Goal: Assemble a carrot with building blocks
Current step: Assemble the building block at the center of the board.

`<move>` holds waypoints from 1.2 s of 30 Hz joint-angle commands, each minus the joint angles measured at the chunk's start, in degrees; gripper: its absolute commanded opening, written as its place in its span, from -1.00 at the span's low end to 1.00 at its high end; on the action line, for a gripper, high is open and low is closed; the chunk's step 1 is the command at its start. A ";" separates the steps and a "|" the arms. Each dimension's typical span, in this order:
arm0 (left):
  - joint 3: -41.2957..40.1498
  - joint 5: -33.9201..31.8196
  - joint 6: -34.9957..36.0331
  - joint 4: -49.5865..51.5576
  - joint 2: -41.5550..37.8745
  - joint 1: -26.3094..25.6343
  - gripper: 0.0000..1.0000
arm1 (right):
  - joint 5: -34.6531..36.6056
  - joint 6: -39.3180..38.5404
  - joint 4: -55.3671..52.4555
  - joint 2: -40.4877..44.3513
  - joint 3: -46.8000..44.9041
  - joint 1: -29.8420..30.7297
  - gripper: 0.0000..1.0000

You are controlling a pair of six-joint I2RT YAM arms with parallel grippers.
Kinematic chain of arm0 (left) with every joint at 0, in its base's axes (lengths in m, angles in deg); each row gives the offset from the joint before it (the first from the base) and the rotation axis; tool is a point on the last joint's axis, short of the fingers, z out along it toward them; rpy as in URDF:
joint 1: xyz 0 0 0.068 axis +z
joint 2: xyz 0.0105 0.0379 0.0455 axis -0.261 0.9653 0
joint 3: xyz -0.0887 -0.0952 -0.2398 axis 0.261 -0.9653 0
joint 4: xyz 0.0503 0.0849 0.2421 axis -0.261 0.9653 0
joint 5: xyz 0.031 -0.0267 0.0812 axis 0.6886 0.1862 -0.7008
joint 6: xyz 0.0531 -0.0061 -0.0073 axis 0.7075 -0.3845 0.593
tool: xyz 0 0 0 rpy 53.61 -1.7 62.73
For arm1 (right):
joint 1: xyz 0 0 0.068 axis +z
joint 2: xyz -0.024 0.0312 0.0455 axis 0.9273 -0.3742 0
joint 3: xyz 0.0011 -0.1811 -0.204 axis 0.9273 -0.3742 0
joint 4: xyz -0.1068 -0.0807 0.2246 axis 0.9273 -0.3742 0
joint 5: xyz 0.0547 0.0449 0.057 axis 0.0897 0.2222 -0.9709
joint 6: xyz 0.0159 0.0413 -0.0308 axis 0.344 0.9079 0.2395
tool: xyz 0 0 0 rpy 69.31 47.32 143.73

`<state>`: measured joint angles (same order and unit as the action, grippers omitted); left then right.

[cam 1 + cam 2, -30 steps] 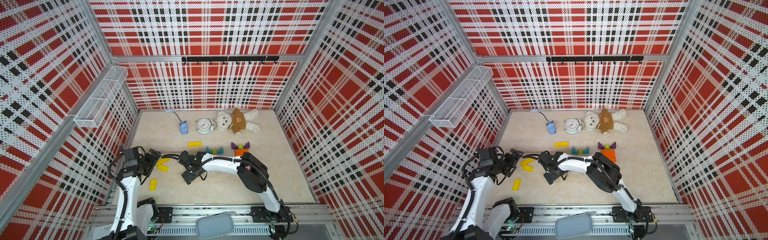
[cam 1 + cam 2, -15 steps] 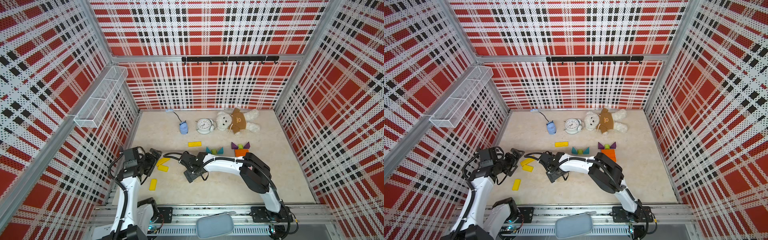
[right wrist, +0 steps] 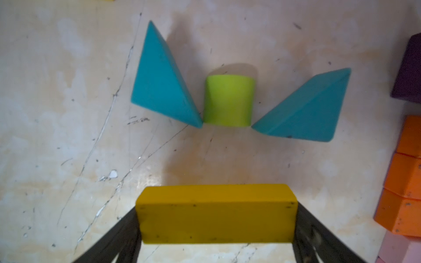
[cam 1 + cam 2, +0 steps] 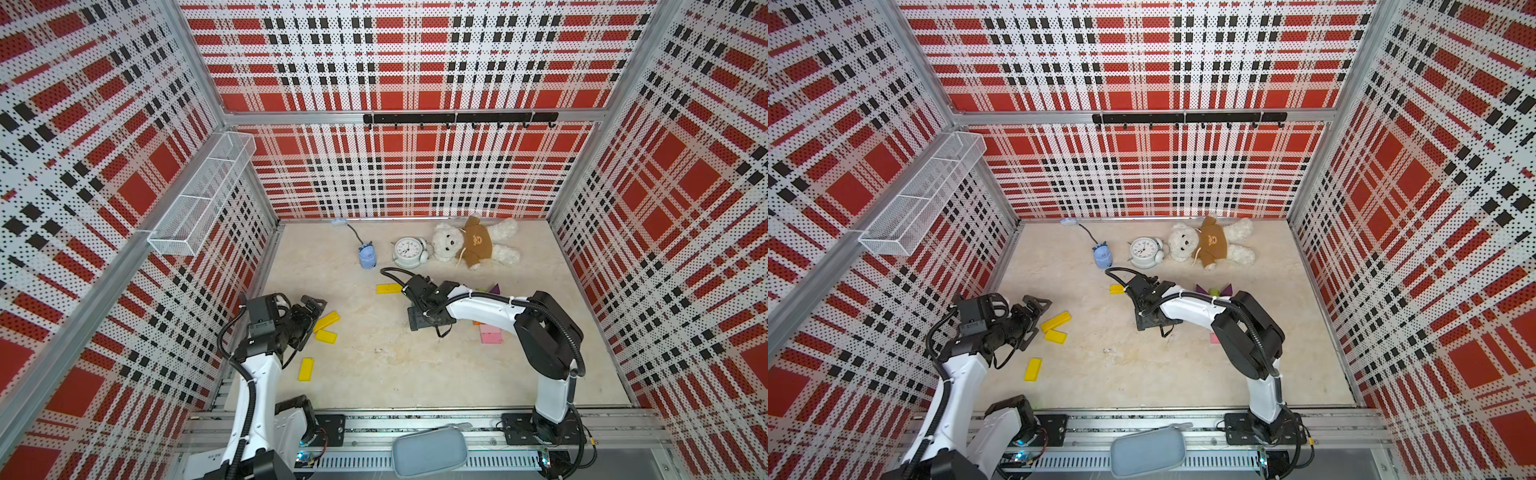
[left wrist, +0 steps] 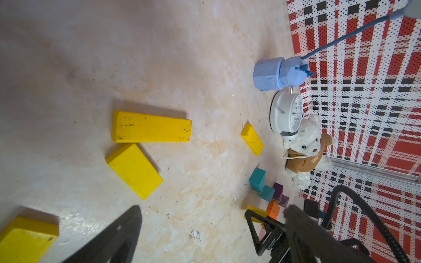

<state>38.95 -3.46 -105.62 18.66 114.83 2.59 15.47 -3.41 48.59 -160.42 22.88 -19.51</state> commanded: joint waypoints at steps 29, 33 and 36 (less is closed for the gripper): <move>-1.87 4.09 -0.35 -3.67 0.20 0.91 0.99 | -1.44 5.93 0.27 -6.31 5.71 -3.65 0.70; -1.91 4.43 -0.41 -3.86 0.15 0.83 0.99 | -1.51 6.07 -0.23 -6.46 5.81 -4.08 0.71; -1.95 4.41 -0.41 -3.94 -0.03 0.74 0.99 | -1.79 5.84 0.00 -6.71 5.85 -4.33 0.71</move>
<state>37.42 0.32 -105.97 15.93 115.15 3.13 12.83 1.05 48.72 -165.84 27.43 -23.45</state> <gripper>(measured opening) 0.993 0.922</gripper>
